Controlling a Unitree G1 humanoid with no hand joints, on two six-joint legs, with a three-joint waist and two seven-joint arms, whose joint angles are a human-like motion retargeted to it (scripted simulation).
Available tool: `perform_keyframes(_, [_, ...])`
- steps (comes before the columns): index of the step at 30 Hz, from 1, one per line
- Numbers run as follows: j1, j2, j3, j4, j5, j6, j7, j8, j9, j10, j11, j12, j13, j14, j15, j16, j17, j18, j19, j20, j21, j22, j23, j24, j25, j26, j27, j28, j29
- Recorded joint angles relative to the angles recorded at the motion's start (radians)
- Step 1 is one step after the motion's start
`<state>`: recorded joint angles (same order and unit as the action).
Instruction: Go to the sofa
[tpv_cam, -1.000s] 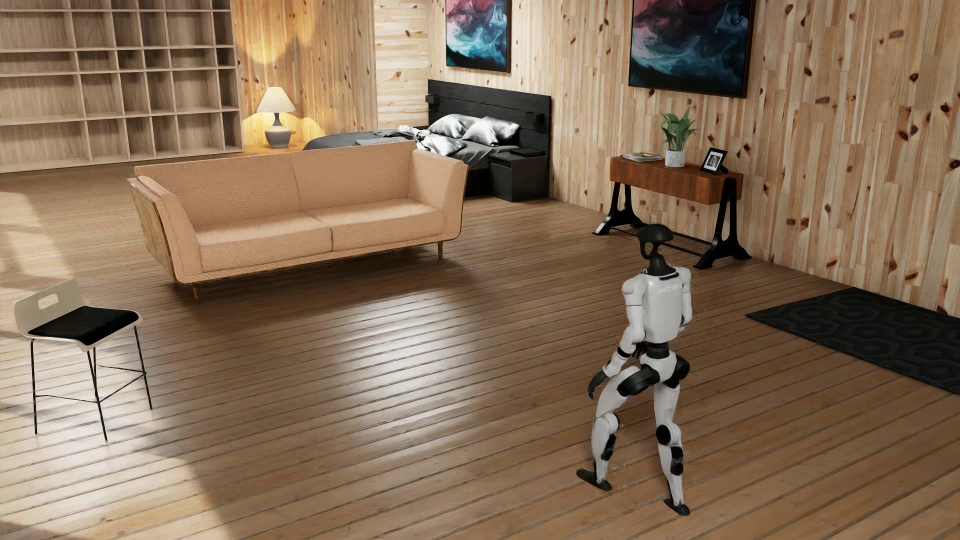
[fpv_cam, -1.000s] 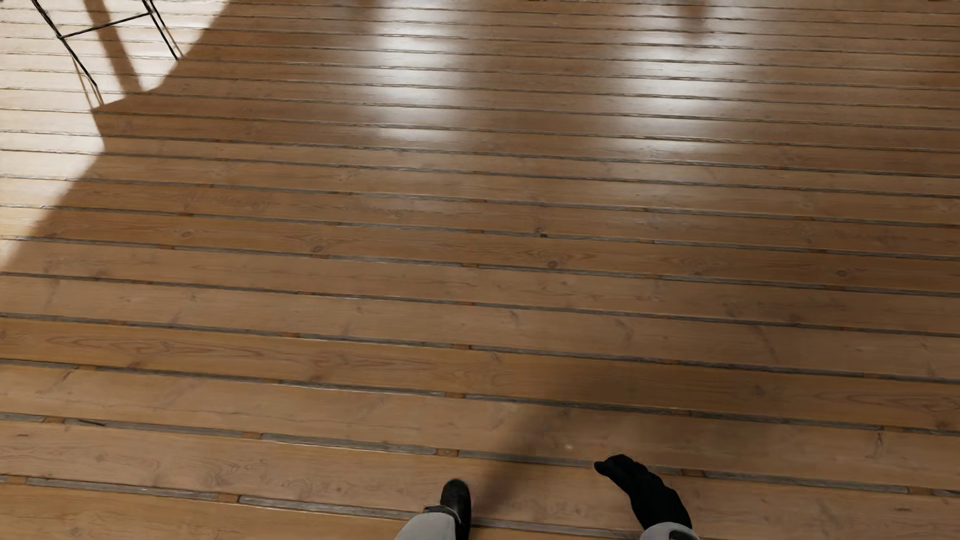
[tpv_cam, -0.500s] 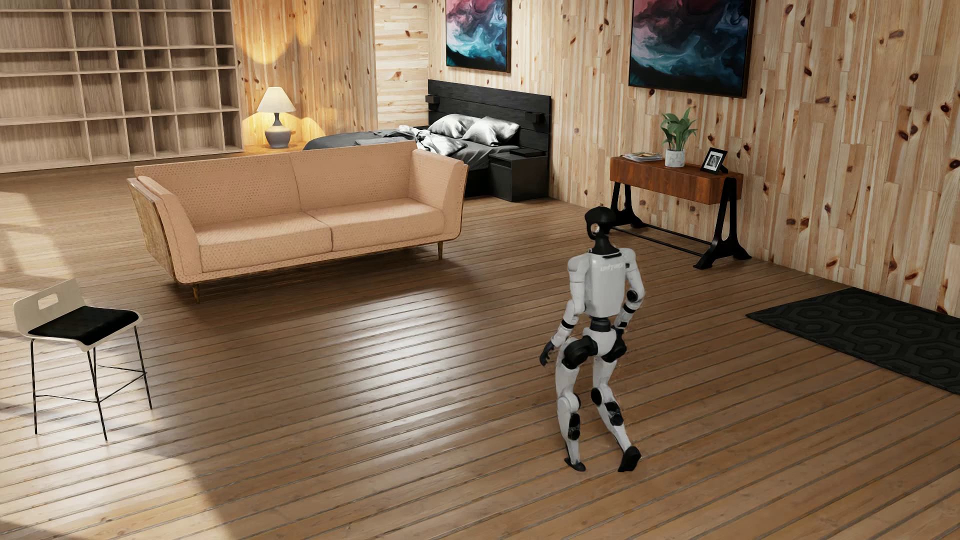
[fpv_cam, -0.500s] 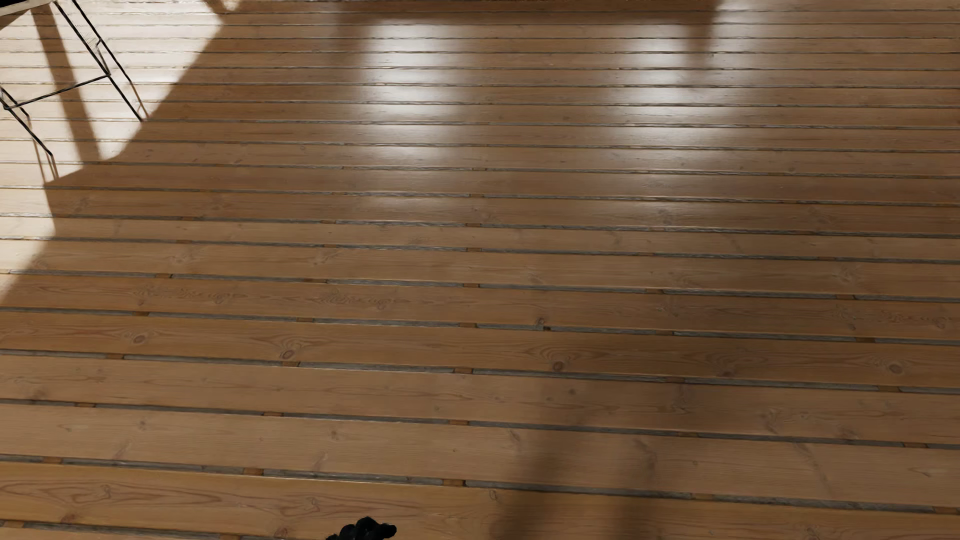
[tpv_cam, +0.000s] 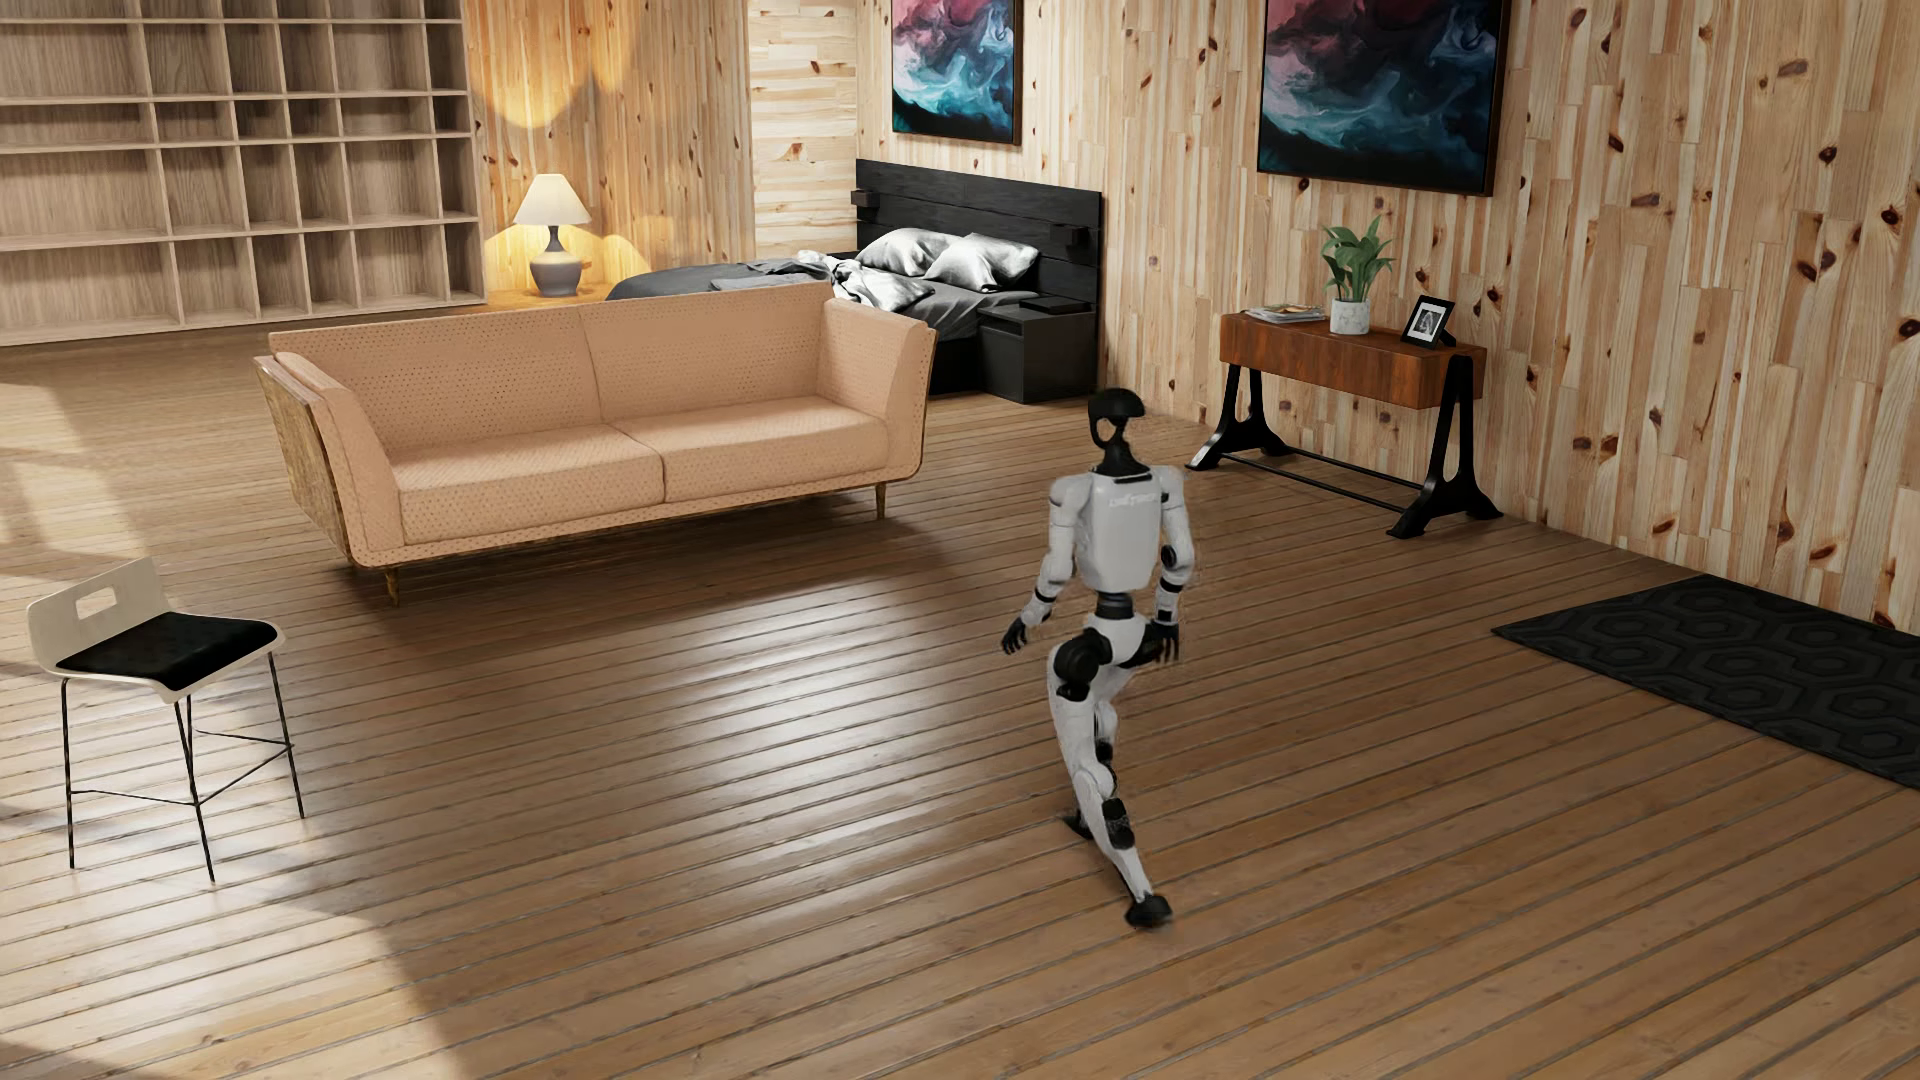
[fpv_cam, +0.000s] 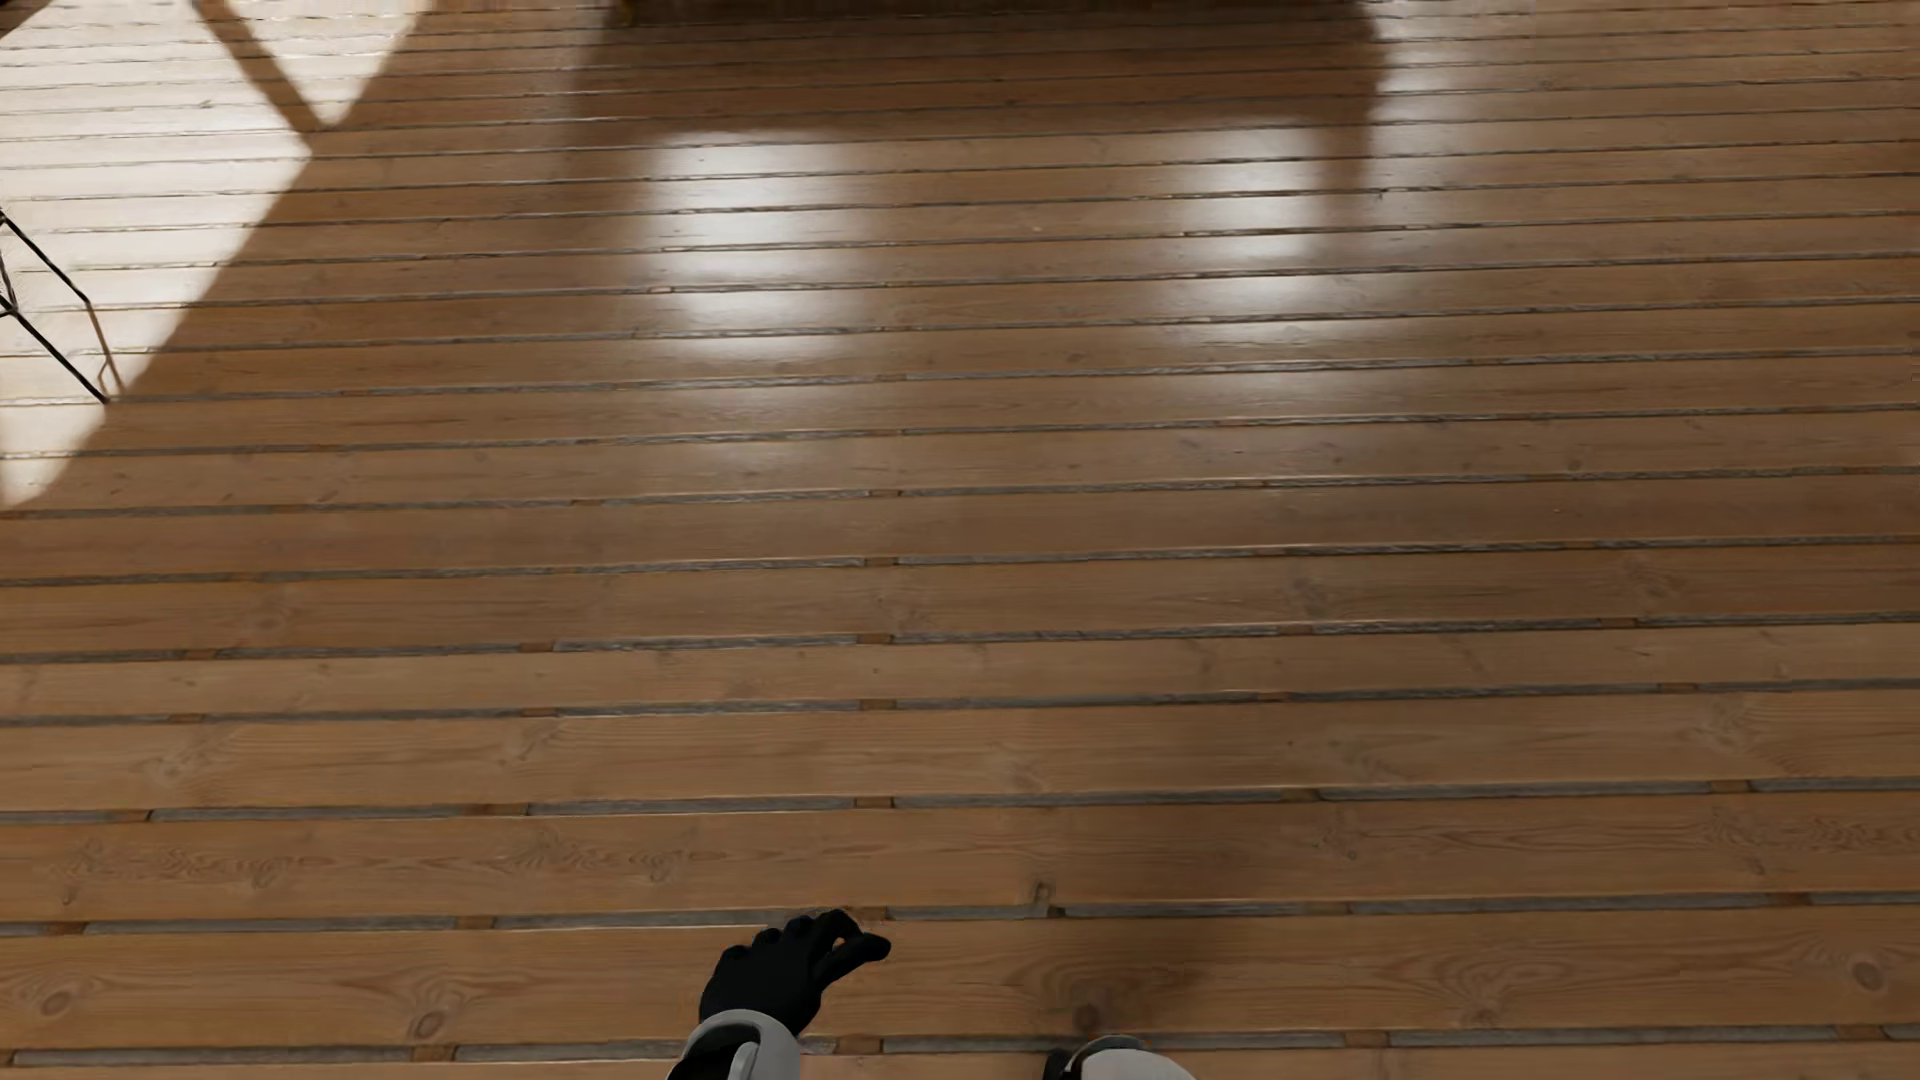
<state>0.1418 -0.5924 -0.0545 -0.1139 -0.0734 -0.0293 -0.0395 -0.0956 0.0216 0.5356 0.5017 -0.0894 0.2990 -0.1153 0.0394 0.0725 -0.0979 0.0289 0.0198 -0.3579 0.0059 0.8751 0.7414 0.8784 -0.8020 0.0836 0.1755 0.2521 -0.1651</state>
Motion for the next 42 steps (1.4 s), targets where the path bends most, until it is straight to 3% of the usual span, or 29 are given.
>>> perform_keyframes(2, [-0.11,0.065,-0.002,0.076,0.049,0.036,0.006,-0.047,0.0,0.283,0.028,0.039,-0.018,0.226,-0.085,0.028,0.027,-0.111,-0.035,-0.015,-0.011,0.039,0.034,0.01,-0.004,0.035,-0.008,-0.032,-0.015])
perform_keyframes(4, [-0.286,0.141,-0.001,0.149,0.097,0.074,-0.002,-0.097,0.006,0.576,0.022,0.068,-0.05,0.395,-0.153,0.08,0.039,-0.182,-0.047,-0.057,-0.006,0.043,0.045,0.035,-0.008,0.029,-0.03,-0.074,-0.025])
perform_keyframes(7, [-0.523,0.267,0.016,0.159,0.162,0.109,-0.025,-0.117,0.02,0.743,-0.001,0.172,-0.128,0.247,-0.239,0.139,0.036,-0.15,-0.068,-0.001,0.018,-0.047,0.059,-0.034,-0.021,0.017,-0.061,-0.071,-0.037])
perform_keyframes(9, [-0.645,0.358,0.036,0.141,0.195,0.119,-0.042,-0.106,0.026,0.657,-0.025,0.241,-0.185,0.096,-0.29,0.145,0.032,-0.096,-0.075,0.057,0.044,-0.103,0.055,-0.082,-0.033,0.041,-0.084,-0.048,-0.037])
perform_keyframes(11, [-0.721,0.448,0.059,0.129,0.216,0.121,-0.057,-0.086,0.029,0.424,-0.063,0.282,-0.232,0.022,-0.329,0.139,0.018,-0.071,-0.079,0.108,0.078,-0.119,0.032,-0.112,-0.033,0.061,-0.106,-0.027,-0.033])
perform_keyframes(13, [-0.747,0.534,0.083,0.147,0.232,0.12,-0.026,-0.061,0.027,0.093,-0.112,0.311,-0.275,0.045,-0.357,0.13,0.005,-0.039,-0.081,0.14,0.114,-0.116,0.013,-0.115,-0.032,0.074,-0.115,-0.016,-0.028])
perform_keyframes(16, [-0.716,0.668,0.112,0.148,0.243,0.114,0.02,-0.021,0.019,-0.352,-0.186,0.339,-0.313,0.094,-0.37,0.123,-0.005,-0.076,-0.076,0.142,0.159,-0.086,0.001,-0.085,-0.023,0.063,-0.115,-0.009,-0.015])
perform_keyframes(17, [-0.717,0.7,0.12,0.142,0.243,0.11,0.022,-0.011,0.017,-0.348,-0.18,0.343,-0.316,0.099,-0.378,0.124,-0.008,-0.092,-0.075,0.136,0.173,-0.072,0.0,-0.072,-0.028,0.056,-0.1,-0.009,-0.012])
perform_keyframes(19, [-0.727,0.763,0.134,0.108,0.225,0.098,0.004,0.011,0.011,-0.214,-0.134,0.348,-0.3,0.189,-0.358,0.114,-0.016,0.003,-0.075,0.134,0.2,-0.037,0.003,-0.046,-0.053,0.052,-0.035,-0.011,-0.015])
perform_keyframes(21, [-0.685,0.787,0.14,0.079,0.175,0.068,0.034,0.015,0.002,-0.133,-0.021,0.344,-0.253,0.245,-0.233,0.08,-0.02,-0.023,-0.032,0.166,0.2,0.01,0.029,-0.041,-0.057,0.07,0.026,-0.006,-0.015])
perform_keyframes(23, [-0.626,0.69,0.14,0.033,0.101,0.031,0.067,0.023,0.001,-0.095,0.255,0.317,-0.203,0.175,0.009,0.042,-0.021,0.015,0.058,0.197,0.17,0.046,0.078,-0.042,-0.027,0.083,0.051,-0.004,0.023])
perform_keyframes(25, [-0.555,0.513,0.138,-0.006,0.003,-0.005,0.107,0.031,0.009,-0.099,0.569,0.279,-0.177,0.11,0.248,0.017,-0.054,0.022,0.213,0.196,0.203,0.041,0.103,-0.027,-0.029,0.064,0.028,-0.001,0.103])
perform_keyframes(26, [-0.517,0.423,0.133,-0.025,-0.031,-0.023,0.117,0.036,0.013,-0.106,0.676,0.251,-0.163,0.081,0.261,0.01,-0.087,0.028,0.222,0.194,0.24,0.034,0.09,-0.019,-0.045,0.047,-0.006,0.0,0.14])
perform_keyframes(27, [-0.485,0.335,0.127,-0.045,-0.054,-0.038,0.123,0.043,0.018,-0.104,0.749,0.226,-0.143,0.052,0.189,0.007,-0.112,0.034,0.225,0.187,0.266,0.029,0.058,-0.014,-0.061,0.024,-0.028,0.003,0.157])
perform_keyframes(28, [-0.451,0.258,0.12,-0.065,-0.081,-0.05,0.123,0.042,0.023,-0.101,0.78,0.192,-0.116,0.021,0.101,0.004,-0.13,0.04,0.191,0.175,0.265,0.028,0.017,-0.007,-0.059,0.011,-0.04,0.002,0.158])
perform_keyframes(30, [-0.379,0.135,0.101,-0.095,-0.111,-0.065,0.105,0.043,0.028,-0.093,0.707,0.099,-0.058,-0.043,-0.054,-0.004,-0.111,0.048,0.143,0.138,0.2,0.041,-0.06,0.018,-0.009,0.006,-0.03,-0.008,0.115])
perform_keyframes(32, [-0.308,0.056,0.082,-0.107,-0.119,-0.069,0.077,0.042,0.029,-0.097,0.482,0.024,-0.029,-0.097,-0.15,-0.002,-0.082,0.054,0.086,0.099,0.134,0.039,-0.094,0.037,0.045,-0.009,-0.019,-0.01,0.065])
perform_keyframes(34, [-0.232,0.028,0.065,-0.109,-0.115,-0.067,0.049,0.017,0.024,-0.132,0.164,-0.027,-0.037,-0.135,-0.144,-0.005,-0.074,0.056,0.063,0.072,0.128,0.018,-0.079,0.028,0.04,-0.028,-0.007,-0.009,0.054])
perform_keyframes(36, [-0.15,0.046,0.054,-0.106,-0.094,-0.061,0.025,-0.011,0.014,-0.188,-0.194,-0.055,-0.054,-0.154,-0.106,-0.009,-0.076,0.054,0.105,0.041,0.138,-0.008,-0.053,0.007,0.009,-0.049,-0.001,-0.01,0.088])
perform_keyframes(38, [-0.08,0.023,0.046,-0.107,-0.074,-0.054,0.01,0.013,0.006,-0.204,-0.31,-0.061,-0.063,-0.182,-0.116,-0.016,-0.074,0.048,0.185,0.012,0.119,-0.025,-0.042,-0.014,-0.005,-0.059,0.003,-0.007,0.109])
perform_keyframes(39, [-0.05,0.02,0.042,-0.103,-0.059,-0.05,0.005,0.037,0.001,-0.201,-0.29,-0.053,-0.065,-0.194,-0.089,-0.019,-0.068,0.044,0.172,0.006,0.107,-0.025,-0.038,-0.025,-0.006,-0.056,0.002,-0.005,0.105])
perform_keyframes(40, [-0.014,0.003,0.038,-0.093,-0.038,-0.044,-0.001,0.056,-0.004,-0.193,-0.215,-0.04,-0.065,-0.195,-0.043,-0.021,-0.057,0.04,0.117,0.005,0.095,-0.015,-0.032,-0.034,-0.008,-0.046,0.004,-0.004,0.096])
perform_keyframes(42, [0.038,0.013,0.03,-0.057,-0.001,-0.022,-0.008,0.049,-0.015,-0.144,-0.091,0.005,-0.065,-0.128,0.045,-0.024,-0.03,0.015,0.06,0.018,0.071,0.034,-0.007,-0.037,-0.014,0.0,0.014,0.008,0.08])
